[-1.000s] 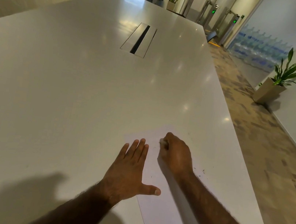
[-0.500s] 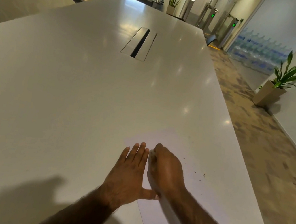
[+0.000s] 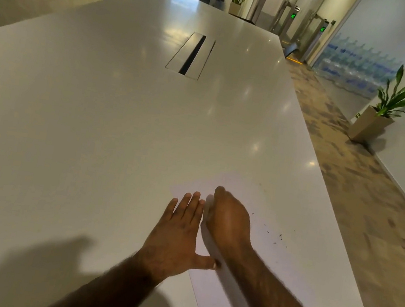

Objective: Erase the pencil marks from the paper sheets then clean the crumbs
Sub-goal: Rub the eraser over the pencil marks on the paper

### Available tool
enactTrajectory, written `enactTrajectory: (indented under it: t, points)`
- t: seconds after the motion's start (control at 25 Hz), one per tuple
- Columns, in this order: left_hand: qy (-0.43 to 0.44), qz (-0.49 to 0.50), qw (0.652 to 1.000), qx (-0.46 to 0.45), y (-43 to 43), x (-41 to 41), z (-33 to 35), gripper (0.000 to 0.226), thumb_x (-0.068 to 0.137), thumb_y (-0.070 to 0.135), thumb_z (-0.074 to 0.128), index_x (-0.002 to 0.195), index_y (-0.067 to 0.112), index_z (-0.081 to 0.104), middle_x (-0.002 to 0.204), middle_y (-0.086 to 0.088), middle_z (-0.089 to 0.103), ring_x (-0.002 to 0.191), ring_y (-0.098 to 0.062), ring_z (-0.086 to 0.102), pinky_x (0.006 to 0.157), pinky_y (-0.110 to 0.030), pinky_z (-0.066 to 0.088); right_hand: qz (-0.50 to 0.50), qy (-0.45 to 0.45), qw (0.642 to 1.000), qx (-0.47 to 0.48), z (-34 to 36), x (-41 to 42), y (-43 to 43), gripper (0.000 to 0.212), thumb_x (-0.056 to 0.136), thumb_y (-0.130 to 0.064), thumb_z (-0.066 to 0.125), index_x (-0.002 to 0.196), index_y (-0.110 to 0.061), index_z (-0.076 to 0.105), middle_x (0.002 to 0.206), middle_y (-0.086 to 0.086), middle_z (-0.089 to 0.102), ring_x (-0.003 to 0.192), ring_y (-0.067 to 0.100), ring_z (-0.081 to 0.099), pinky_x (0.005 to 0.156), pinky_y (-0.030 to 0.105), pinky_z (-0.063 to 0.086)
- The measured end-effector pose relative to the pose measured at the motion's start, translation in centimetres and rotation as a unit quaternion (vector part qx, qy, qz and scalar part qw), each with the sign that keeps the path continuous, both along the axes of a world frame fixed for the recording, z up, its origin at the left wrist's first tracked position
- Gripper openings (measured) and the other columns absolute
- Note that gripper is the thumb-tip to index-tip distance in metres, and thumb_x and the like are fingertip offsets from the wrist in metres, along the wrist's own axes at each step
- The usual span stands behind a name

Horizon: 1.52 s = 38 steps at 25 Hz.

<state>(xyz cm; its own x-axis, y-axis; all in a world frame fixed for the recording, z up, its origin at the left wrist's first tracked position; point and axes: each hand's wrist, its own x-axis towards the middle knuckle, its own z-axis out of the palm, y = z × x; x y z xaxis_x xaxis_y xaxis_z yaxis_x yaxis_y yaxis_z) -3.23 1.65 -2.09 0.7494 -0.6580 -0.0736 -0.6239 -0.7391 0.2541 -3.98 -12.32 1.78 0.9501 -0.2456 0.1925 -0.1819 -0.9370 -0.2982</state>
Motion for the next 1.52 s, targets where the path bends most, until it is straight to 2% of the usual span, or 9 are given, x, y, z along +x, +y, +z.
enactTrajectory:
  t: [0.08,0.28,0.36,0.6,0.76,1.04,1.2,1.4,1.52]
  points:
    - [0.013,0.007,1.0,0.006,0.0,-0.1,0.2,0.132,0.069,0.105,0.021,0.151,0.018,-0.035,0.16,-0.002,-0.042,0.15,-0.024,-0.037,0.121,-0.044,-0.025,-0.042,0.013,0.999,0.007,0.7,1.5,-0.6,0.025,0.105,-0.023,0.054,0.125,-0.01,0.062,0.112,0.006,0.07,0.102,0.02,0.069,0.094,0.03,0.053]
    - [0.0,-0.016,1.0,0.018,0.1,-0.1,0.1,0.121,0.083,0.092,0.033,0.147,0.017,-0.036,0.166,-0.009,-0.034,0.152,-0.027,-0.034,0.126,-0.05,-0.016,-0.009,-0.02,0.999,0.023,-1.1,-2.9,2.1,0.018,0.094,-0.02,0.057,0.082,-0.026,0.046,0.066,-0.016,0.044,0.05,0.004,0.044,0.047,0.012,0.029]
    - [-0.002,-0.016,1.0,0.021,0.0,0.0,-0.2,0.122,0.081,0.094,0.03,0.147,0.017,-0.038,0.165,-0.01,-0.036,0.151,-0.027,-0.035,0.126,-0.051,-0.016,-0.015,-0.04,0.999,0.015,-2.1,-2.9,1.6,0.016,0.089,-0.02,0.062,0.08,-0.024,0.05,0.062,-0.017,0.042,0.046,0.002,0.039,0.047,0.009,0.019]
    - [0.025,-0.001,0.999,0.024,0.1,-0.1,0.3,0.134,0.07,0.105,0.023,0.154,0.017,-0.033,0.16,-0.003,-0.042,0.15,-0.025,-0.037,0.123,-0.045,-0.023,-0.105,-0.023,0.993,0.047,0.3,1.4,-1.3,0.007,0.1,-0.018,0.055,0.096,-0.015,0.06,0.085,-0.001,0.067,0.074,0.015,0.065,0.067,0.029,0.055]
    - [0.014,-0.014,0.999,0.036,-0.1,0.1,-0.1,0.123,0.082,0.094,0.034,0.148,0.017,-0.037,0.165,-0.008,-0.037,0.151,-0.026,-0.036,0.126,-0.049,-0.017,-0.038,-0.039,0.998,0.044,-1.9,-3.2,1.9,0.017,0.093,-0.021,0.052,0.08,-0.027,0.044,0.064,-0.015,0.047,0.05,0.003,0.043,0.044,0.014,0.025]
    - [0.049,-0.002,0.999,0.022,0.0,0.0,0.3,0.138,0.05,0.11,-0.001,0.147,0.018,-0.04,0.158,-0.001,-0.046,0.149,-0.023,-0.039,0.125,-0.046,-0.02,-0.112,-0.02,0.991,0.067,1.3,0.9,-3.6,0.01,0.101,-0.016,0.052,0.094,-0.014,0.059,0.085,0.0,0.068,0.077,0.018,0.067,0.067,0.033,0.055]
    - [0.017,-0.012,0.999,0.036,0.0,0.2,-0.2,0.121,0.084,0.091,0.033,0.146,0.017,-0.039,0.157,-0.003,-0.045,0.153,-0.026,-0.033,0.124,-0.046,-0.021,-0.002,-0.024,0.999,0.045,-1.6,-4.4,1.5,0.019,0.095,-0.024,0.05,0.079,-0.03,0.043,0.064,-0.013,0.051,0.052,0.004,0.047,0.046,0.022,0.038]
    - [0.049,0.001,0.998,0.038,-0.1,0.1,0.4,0.137,0.05,0.109,-0.001,0.147,0.019,-0.039,0.16,-0.001,-0.043,0.151,-0.023,-0.035,0.127,-0.05,-0.013,-0.106,0.006,0.994,0.032,1.4,0.8,-5.3,0.008,0.1,-0.012,0.051,0.094,-0.013,0.056,0.086,0.0,0.065,0.077,0.02,0.065,0.066,0.031,0.05]
    - [0.051,0.0,0.998,0.032,-0.1,0.0,0.5,0.135,0.049,0.109,-0.003,0.145,0.02,-0.04,0.162,-0.002,-0.041,0.152,-0.023,-0.034,0.127,-0.049,-0.014,-0.089,-0.048,0.993,0.06,0.2,0.1,-3.1,0.015,0.097,-0.013,0.051,0.085,-0.022,0.053,0.074,-0.009,0.061,0.065,0.012,0.061,0.054,0.028,0.047]
